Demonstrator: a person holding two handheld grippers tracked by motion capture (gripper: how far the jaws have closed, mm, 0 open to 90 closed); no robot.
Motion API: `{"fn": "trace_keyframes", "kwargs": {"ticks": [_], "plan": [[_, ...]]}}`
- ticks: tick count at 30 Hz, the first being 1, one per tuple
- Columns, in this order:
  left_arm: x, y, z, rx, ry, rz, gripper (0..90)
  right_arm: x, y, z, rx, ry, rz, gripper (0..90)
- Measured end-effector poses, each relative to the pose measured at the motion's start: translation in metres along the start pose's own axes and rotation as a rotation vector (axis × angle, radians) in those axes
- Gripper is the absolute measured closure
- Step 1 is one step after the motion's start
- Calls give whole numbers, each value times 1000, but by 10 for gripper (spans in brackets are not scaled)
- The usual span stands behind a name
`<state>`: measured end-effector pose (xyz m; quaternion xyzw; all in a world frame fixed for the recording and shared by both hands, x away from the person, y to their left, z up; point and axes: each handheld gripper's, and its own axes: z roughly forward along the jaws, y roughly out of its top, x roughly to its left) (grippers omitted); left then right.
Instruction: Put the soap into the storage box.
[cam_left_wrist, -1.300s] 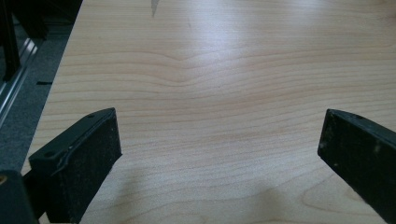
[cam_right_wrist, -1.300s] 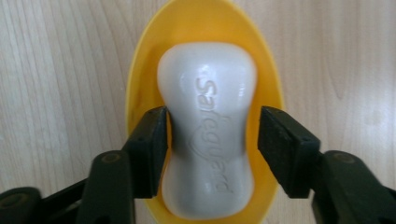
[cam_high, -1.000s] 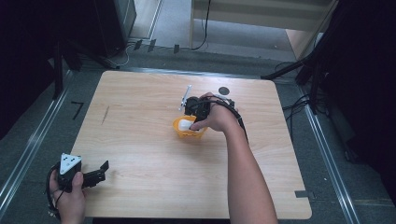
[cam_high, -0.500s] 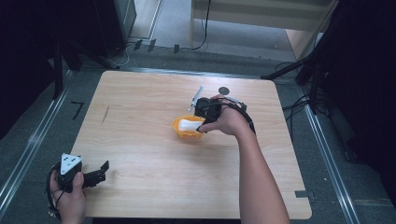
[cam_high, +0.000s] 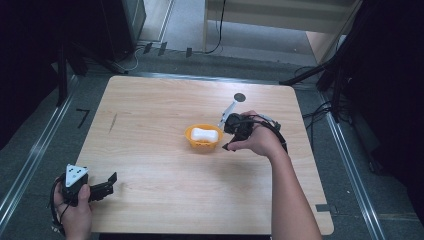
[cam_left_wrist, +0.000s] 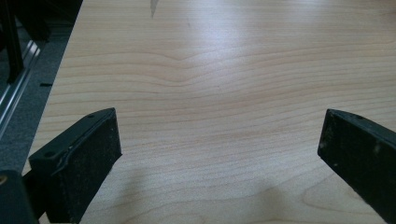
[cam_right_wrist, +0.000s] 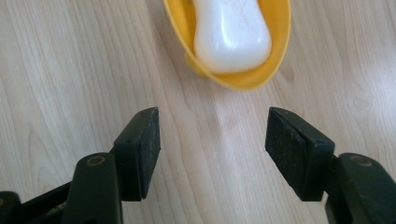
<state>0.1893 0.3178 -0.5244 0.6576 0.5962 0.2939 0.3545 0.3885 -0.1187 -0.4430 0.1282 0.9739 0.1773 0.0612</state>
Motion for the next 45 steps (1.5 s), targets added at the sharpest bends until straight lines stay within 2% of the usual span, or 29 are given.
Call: {"fn": "trace_keyframes", "kwargs": {"ticks": [4,6,11,12,20,21,28,33,45], "plan": [[0,0,0,-1,-1,1,0,4,-11,-3,12,-6,15,364],[0,0,0,0,-1,1,0,5,-17,-4,1,6,25,358],[0,0,0,0,-3,7,0,9,-32,-4,13,13,47,348],[0,0,0,1,-4,7,0,10,-36,-3,9,20,61,348],[0,0,0,2,-1,10,0,18,-58,2,22,30,76,338],[0,0,0,2,-1,10,0,20,-62,2,23,31,89,335],[-1,0,0,3,1,12,0,26,-81,1,-5,32,122,318],[-1,0,0,3,4,16,0,33,-98,-4,-29,24,165,303],[-2,0,0,2,4,27,0,44,-136,-8,-83,-2,233,268]]}}
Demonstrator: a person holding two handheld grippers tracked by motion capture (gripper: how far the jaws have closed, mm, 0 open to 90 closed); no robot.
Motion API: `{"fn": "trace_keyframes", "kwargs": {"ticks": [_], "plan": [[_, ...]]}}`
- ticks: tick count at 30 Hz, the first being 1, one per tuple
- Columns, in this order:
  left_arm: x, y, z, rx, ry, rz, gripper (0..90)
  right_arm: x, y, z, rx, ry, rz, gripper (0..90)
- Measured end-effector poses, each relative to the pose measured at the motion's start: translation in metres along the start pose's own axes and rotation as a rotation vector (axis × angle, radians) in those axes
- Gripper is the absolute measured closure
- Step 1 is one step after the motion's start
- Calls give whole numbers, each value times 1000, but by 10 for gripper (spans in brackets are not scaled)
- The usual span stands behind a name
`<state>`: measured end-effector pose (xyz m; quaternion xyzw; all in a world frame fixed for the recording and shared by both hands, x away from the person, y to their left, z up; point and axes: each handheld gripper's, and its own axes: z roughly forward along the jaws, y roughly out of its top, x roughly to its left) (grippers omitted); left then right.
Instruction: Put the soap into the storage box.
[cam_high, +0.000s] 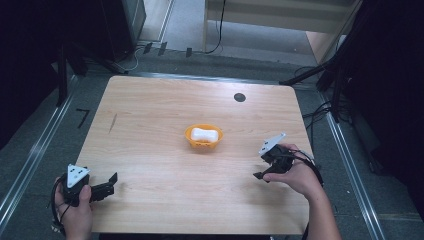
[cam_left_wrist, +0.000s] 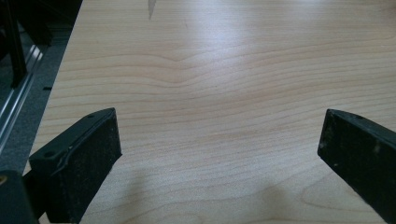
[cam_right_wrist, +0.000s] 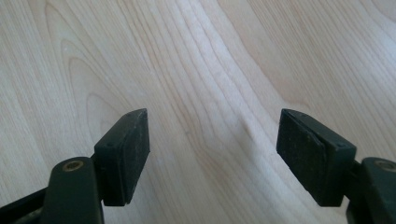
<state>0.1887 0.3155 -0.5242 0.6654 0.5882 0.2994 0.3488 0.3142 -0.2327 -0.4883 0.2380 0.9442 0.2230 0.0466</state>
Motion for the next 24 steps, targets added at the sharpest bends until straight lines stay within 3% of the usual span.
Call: {"fn": "trace_keyframes", "kwargs": {"ticks": [16,24], "plan": [[-1,0,0,0,3,10,0,3,-51,-13,-124,-26,105,233],[-2,0,1,6,1,24,0,8,-82,-18,-276,-55,164,203]]}}
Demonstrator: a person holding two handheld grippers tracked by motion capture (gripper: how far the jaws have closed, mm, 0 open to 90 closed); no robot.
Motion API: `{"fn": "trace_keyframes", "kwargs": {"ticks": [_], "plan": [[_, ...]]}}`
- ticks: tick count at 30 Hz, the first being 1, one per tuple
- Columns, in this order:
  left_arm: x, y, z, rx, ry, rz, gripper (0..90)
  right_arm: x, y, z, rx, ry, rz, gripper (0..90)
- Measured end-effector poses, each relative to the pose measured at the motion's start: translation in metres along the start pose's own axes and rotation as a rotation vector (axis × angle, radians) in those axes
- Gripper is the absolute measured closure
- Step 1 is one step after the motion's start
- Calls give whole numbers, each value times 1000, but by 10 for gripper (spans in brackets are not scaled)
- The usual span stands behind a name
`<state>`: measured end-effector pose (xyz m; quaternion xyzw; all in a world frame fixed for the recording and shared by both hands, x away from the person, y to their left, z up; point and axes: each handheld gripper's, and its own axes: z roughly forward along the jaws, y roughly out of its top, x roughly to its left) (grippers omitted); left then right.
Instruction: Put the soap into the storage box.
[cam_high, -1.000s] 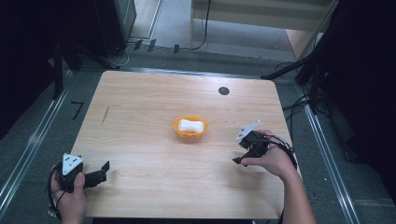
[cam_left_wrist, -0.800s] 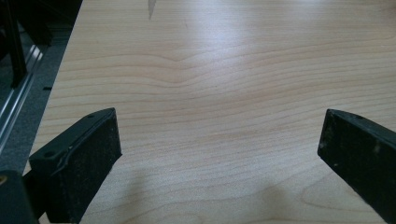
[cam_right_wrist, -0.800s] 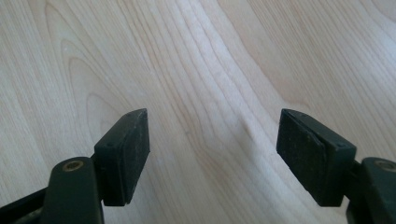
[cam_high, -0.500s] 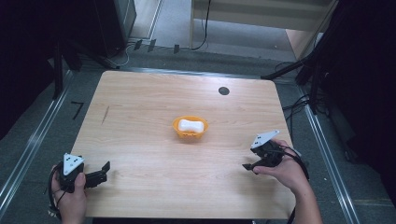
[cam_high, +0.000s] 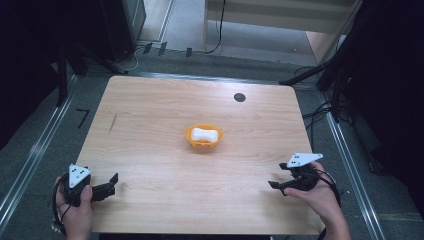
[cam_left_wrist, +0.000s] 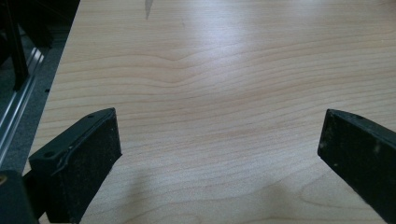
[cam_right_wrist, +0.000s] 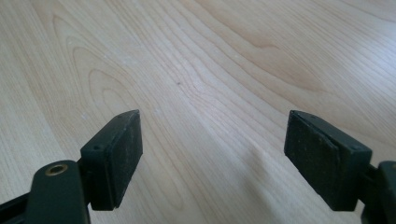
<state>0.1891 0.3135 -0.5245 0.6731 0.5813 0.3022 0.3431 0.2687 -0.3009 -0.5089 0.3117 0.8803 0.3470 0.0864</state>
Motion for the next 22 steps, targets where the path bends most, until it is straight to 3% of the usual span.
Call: {"fn": "trace_keyframes", "kwargs": {"ticks": [5,13,16,18,22], "plan": [[0,0,0,4,-3,3,0,-1,-26,-7,-84,-18,95,132],[-2,1,2,11,3,16,0,-1,-62,-19,-195,-89,169,84],[-4,1,3,25,1,31,0,-1,-74,-22,-228,-96,197,62],[-4,1,3,35,-3,42,0,-1,-81,-22,-219,-92,223,56],[-5,2,4,46,-2,46,0,2,-89,-23,-262,-101,231,58]]}}
